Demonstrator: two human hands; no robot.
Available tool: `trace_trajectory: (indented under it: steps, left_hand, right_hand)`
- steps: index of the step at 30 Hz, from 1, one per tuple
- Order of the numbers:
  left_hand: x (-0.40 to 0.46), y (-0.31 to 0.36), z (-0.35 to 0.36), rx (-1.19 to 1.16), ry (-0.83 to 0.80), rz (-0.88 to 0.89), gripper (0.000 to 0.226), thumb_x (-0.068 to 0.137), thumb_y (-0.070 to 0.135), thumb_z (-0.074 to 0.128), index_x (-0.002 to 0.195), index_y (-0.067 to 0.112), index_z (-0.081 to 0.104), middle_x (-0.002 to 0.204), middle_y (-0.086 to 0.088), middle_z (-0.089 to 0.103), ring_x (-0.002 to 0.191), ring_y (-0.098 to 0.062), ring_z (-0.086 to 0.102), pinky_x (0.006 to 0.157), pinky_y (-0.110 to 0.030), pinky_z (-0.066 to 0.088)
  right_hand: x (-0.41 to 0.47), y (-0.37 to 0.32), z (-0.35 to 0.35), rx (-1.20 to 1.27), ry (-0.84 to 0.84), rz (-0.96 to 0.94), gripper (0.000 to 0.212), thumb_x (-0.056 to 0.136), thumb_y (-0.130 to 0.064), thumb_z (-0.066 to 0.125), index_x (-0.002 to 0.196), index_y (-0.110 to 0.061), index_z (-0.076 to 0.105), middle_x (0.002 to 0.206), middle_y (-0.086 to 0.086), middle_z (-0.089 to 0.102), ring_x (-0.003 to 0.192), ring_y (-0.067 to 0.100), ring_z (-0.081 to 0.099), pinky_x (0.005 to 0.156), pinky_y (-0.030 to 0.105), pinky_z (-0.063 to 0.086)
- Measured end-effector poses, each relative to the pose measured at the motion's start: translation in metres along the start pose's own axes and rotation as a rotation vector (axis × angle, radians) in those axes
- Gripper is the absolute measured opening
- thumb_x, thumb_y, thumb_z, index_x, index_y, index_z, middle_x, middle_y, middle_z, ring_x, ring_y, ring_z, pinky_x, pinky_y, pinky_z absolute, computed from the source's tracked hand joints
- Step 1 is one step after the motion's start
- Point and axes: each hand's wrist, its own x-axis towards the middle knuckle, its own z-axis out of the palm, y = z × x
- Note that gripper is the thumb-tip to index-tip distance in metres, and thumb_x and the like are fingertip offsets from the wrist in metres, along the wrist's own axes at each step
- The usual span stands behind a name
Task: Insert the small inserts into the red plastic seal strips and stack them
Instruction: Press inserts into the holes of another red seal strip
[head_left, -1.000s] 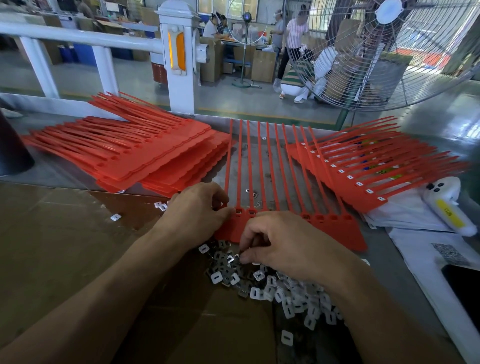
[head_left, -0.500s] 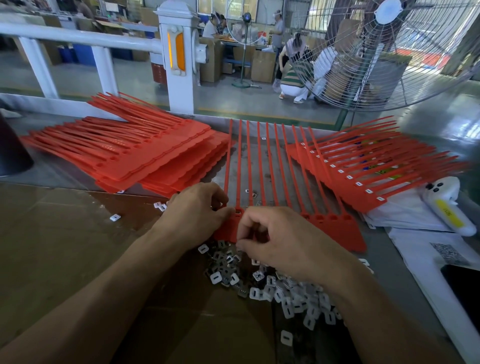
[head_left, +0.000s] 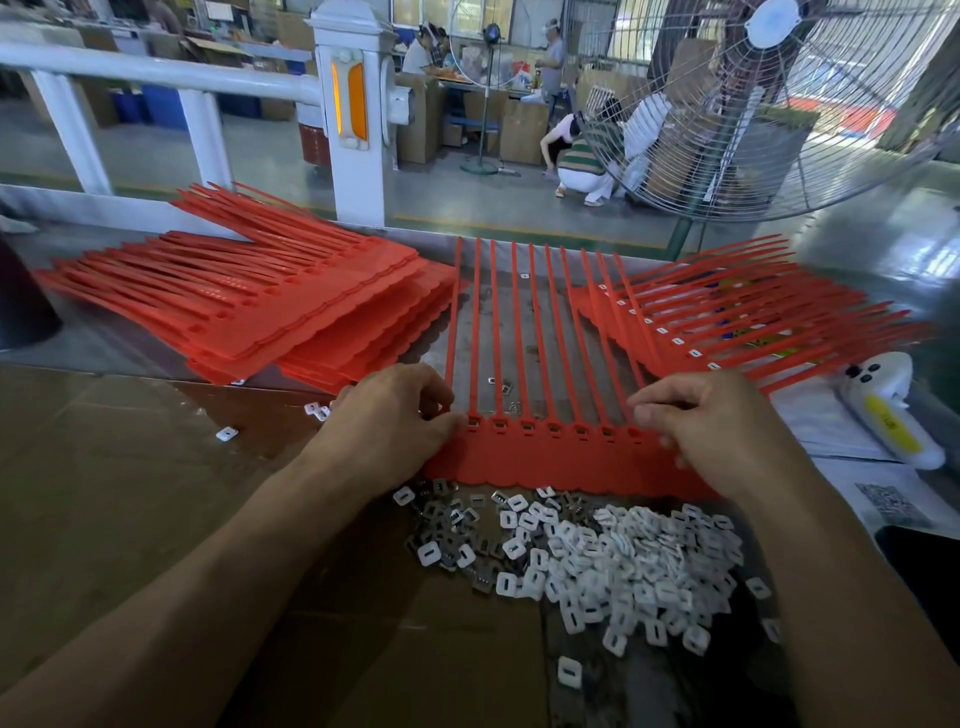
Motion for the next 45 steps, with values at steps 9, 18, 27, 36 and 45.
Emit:
trace_trajectory:
  steps: [9, 18, 27, 36, 45]
  left_hand:
    - [-0.0012, 0.0014, -0.0007, 0.001, -0.004, 0.006, 0.027, 0.090, 0.048, 0.070, 0.111, 0.031, 0.069, 0.099, 0.016, 0.063, 0.096, -0.009, 0.061, 0.099, -0.047, 0.050]
    - [-0.0016, 0.0022, -0.0024, 0.005, -0.008, 0.001, 0.026, 0.090, 0.048, 0.070, 0.111, 0.031, 0.069, 0.099, 0.016, 0.063, 0.095, -0.008, 0.061, 0.099, -0.047, 0.050]
    - [-0.0022, 0.0020, -0.0015, 0.008, -0.010, 0.002, 0.027, 0.090, 0.047, 0.071, 0.111, 0.030, 0.069, 0.100, 0.015, 0.064, 0.096, -0.008, 0.061, 0.098, -0.047, 0.051]
    - [-0.0022, 0.0018, -0.0019, 0.003, -0.016, -0.002, 0.028, 0.090, 0.048, 0.070, 0.112, 0.031, 0.068, 0.101, 0.015, 0.064, 0.097, -0.009, 0.062, 0.099, -0.046, 0.051]
    - [-0.0014, 0.0014, -0.0012, -0.002, -0.004, 0.000, 0.024, 0.090, 0.046, 0.071, 0.109, 0.031, 0.069, 0.096, 0.015, 0.063, 0.095, -0.010, 0.061, 0.099, -0.048, 0.050]
  right_hand:
    - [0.0009, 0.0050, 0.0048, -0.099, 0.007, 0.010, 0.015, 0.092, -0.017, 0.075, 0.084, -0.030, 0.077, 0.081, -0.014, 0.071, 0.074, -0.002, 0.062, 0.063, 0.021, 0.039]
    - [0.0028, 0.0065, 0.0047, -0.138, -0.022, 0.049, 0.018, 0.091, -0.014, 0.076, 0.082, -0.030, 0.076, 0.082, -0.012, 0.071, 0.080, 0.002, 0.061, 0.064, 0.020, 0.041]
    - [0.0042, 0.0074, 0.0073, -0.154, -0.019, 0.081, 0.022, 0.090, -0.014, 0.078, 0.077, -0.031, 0.072, 0.081, -0.011, 0.070, 0.079, 0.002, 0.061, 0.062, 0.022, 0.039]
    - [0.0037, 0.0076, 0.0046, -0.149, 0.001, 0.096, 0.014, 0.092, -0.020, 0.077, 0.080, -0.026, 0.073, 0.078, -0.007, 0.068, 0.074, 0.007, 0.059, 0.059, 0.026, 0.038]
    - [0.0056, 0.0101, 0.0064, -0.168, 0.027, 0.100, 0.020, 0.091, -0.014, 0.076, 0.075, -0.025, 0.072, 0.074, -0.004, 0.067, 0.071, 0.011, 0.059, 0.060, 0.027, 0.040]
